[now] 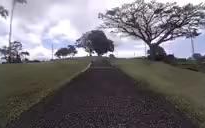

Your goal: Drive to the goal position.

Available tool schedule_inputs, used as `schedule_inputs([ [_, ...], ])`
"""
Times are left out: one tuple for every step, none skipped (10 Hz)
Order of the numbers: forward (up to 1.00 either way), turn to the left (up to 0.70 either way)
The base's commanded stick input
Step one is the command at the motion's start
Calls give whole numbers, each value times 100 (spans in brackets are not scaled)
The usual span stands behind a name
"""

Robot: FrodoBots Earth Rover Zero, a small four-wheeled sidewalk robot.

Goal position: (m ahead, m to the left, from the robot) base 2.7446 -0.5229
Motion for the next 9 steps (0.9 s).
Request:
schedule_inputs([
  [50, 0],
  [50, 0],
  [50, -10],
  [50, -49],
  [50, -3],
  [50, 0],
  [50, 0],
  [50, 0],
  [50, 0],
])
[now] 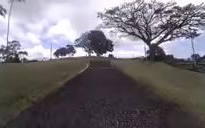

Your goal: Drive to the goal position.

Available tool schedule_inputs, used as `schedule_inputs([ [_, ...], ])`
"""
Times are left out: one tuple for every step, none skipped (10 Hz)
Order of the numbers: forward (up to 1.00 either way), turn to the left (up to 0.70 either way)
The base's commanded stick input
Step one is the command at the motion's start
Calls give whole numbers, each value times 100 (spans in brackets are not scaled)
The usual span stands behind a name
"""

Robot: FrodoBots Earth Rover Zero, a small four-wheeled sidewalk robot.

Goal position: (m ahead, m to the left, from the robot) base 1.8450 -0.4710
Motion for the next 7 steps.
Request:
schedule_inputs([
  [50, 0],
  [50, 0],
  [50, 0],
  [50, 0],
  [50, 0],
  [50, 0],
  [50, 0],
])
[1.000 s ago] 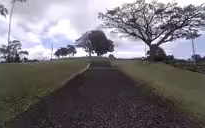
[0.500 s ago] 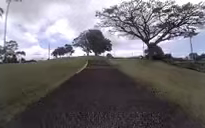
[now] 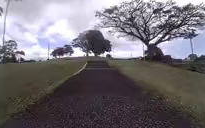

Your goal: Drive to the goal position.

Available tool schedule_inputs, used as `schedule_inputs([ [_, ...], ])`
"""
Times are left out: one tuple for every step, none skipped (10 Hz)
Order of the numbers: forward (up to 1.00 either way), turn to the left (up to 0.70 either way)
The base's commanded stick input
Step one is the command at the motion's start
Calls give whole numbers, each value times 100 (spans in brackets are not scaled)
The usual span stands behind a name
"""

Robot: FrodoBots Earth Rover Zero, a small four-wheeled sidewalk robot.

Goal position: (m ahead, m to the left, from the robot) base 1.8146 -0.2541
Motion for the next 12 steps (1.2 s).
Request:
schedule_inputs([
  [50, 0],
  [50, 0],
  [50, 0],
  [50, 0],
  [50, 0],
  [50, 0],
  [50, 0],
  [50, 0],
  [50, 0],
  [50, 0],
  [50, 0],
  [50, -16],
])
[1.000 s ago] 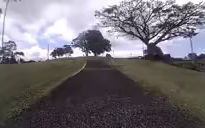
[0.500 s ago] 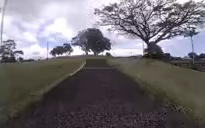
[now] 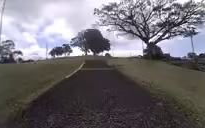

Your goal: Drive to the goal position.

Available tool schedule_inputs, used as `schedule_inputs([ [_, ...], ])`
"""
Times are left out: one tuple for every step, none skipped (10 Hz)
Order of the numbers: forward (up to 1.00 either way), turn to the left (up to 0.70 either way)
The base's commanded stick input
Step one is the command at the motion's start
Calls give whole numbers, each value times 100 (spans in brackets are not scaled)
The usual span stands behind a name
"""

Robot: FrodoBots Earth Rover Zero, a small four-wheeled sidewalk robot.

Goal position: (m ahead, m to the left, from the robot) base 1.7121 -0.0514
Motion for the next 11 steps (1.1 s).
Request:
schedule_inputs([
  [50, -39],
  [50, -14],
  [50, 0],
  [50, 0],
  [50, 0],
  [50, 0],
  [50, 0],
  [50, 0],
  [50, 0],
  [50, 0],
  [50, 0],
])
